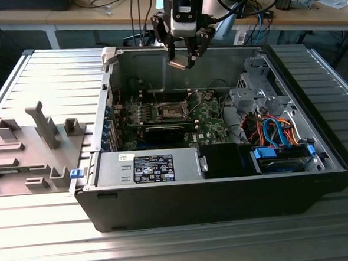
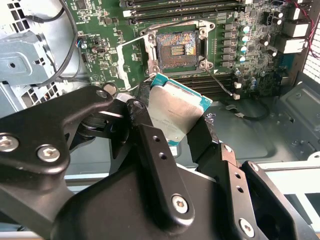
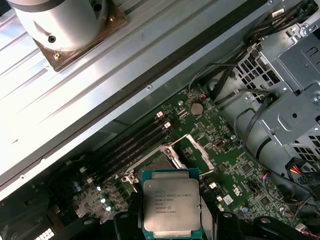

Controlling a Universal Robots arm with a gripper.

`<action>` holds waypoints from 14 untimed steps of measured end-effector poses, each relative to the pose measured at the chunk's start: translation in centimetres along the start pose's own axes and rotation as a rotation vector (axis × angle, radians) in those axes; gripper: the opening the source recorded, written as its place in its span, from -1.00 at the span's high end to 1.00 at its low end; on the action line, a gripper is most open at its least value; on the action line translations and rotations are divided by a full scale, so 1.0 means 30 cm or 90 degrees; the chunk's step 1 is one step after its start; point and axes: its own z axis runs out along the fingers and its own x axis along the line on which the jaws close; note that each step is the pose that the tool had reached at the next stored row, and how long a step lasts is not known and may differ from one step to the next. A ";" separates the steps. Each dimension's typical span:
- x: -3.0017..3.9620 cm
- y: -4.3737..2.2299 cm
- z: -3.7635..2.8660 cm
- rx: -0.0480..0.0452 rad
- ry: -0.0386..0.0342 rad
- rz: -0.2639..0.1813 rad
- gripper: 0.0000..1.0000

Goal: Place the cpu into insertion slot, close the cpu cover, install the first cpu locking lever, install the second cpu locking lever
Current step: 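Place the cpu into insertion slot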

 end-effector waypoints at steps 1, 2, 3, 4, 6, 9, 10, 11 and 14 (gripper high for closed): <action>0.000 0.000 0.000 0.0000 0.0000 0.001 -0.08; 0.000 0.000 0.000 0.0000 -0.0001 0.001 -0.08; 0.000 0.000 0.000 0.0000 -0.0001 0.002 -0.08; 0.000 0.000 0.000 0.0000 -0.0002 0.003 -0.08; 0.000 0.000 0.000 -0.0001 -0.0003 0.004 -0.08; 0.000 0.000 0.000 -0.0001 -0.0006 0.008 -0.08; 0.000 0.000 0.000 -0.0001 -0.0008 0.009 -0.08; 0.000 0.000 0.000 -0.0001 -0.0008 0.010 -0.08; 0.000 0.000 0.000 -0.0002 -0.0013 0.015 -0.08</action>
